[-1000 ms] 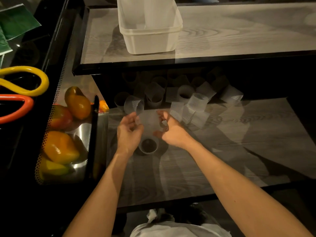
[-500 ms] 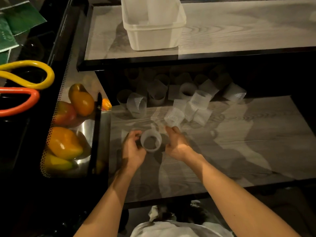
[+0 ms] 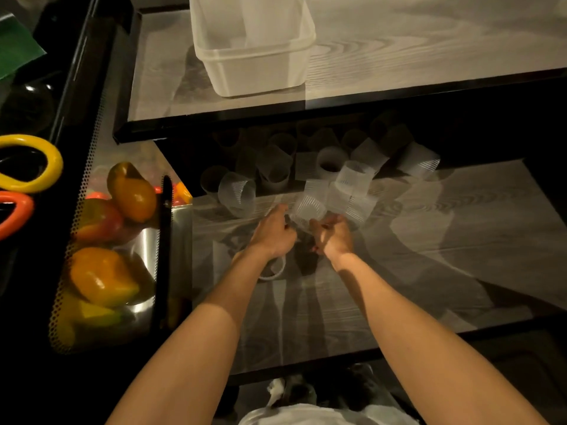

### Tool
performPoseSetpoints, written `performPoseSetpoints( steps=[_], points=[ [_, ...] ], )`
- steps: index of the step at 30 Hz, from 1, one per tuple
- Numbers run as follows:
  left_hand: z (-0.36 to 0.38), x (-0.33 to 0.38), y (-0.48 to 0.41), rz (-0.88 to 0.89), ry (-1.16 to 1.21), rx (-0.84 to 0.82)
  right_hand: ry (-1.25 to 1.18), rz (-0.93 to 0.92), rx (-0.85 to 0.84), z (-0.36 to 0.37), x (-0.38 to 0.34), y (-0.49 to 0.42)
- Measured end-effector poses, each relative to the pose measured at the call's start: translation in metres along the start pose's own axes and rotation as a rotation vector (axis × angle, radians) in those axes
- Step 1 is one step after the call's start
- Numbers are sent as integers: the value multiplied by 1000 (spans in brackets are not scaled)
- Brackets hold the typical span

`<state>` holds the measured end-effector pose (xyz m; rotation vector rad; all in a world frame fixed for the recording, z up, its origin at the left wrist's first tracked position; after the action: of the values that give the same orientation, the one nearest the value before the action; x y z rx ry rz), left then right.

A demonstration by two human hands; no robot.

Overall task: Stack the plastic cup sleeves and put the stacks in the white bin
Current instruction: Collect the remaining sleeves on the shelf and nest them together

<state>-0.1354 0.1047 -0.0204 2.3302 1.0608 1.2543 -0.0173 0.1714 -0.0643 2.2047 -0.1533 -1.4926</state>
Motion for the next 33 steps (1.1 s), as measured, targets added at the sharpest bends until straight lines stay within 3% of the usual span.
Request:
performPoseSetpoints(
  steps=[7, 10, 12, 16, 21, 33],
  points=[
    [5, 0, -7, 26, 28, -63, -166, 87, -49, 5, 0, 4],
    [2, -1, -7, 41, 80, 85, -334, 113, -15, 7, -1, 7],
    [-5, -7, -4, 47, 171, 201, -340, 79, -77, 4, -6, 11],
    [-28, -24, 17, 82, 367, 265, -84, -153, -306, -1, -18, 23],
    [-30, -60, 52, 146, 339, 252, 196, -308, -524, -3, -15, 44],
    [-7, -92, 66, 138, 357, 338, 468, -501, -591, -3, -7, 61]
  ],
)
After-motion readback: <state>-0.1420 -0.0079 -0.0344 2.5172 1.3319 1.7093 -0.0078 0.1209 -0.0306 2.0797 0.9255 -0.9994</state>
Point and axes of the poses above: each hand's wrist, its own y-axis away from the middle knuckle, its own z-axis out of the palm, x = y × z, the point moved 1 cm from there along -y, towards the middle knuckle, and after that the axes turned 10 degrees about -z, right-handed, at the moved point
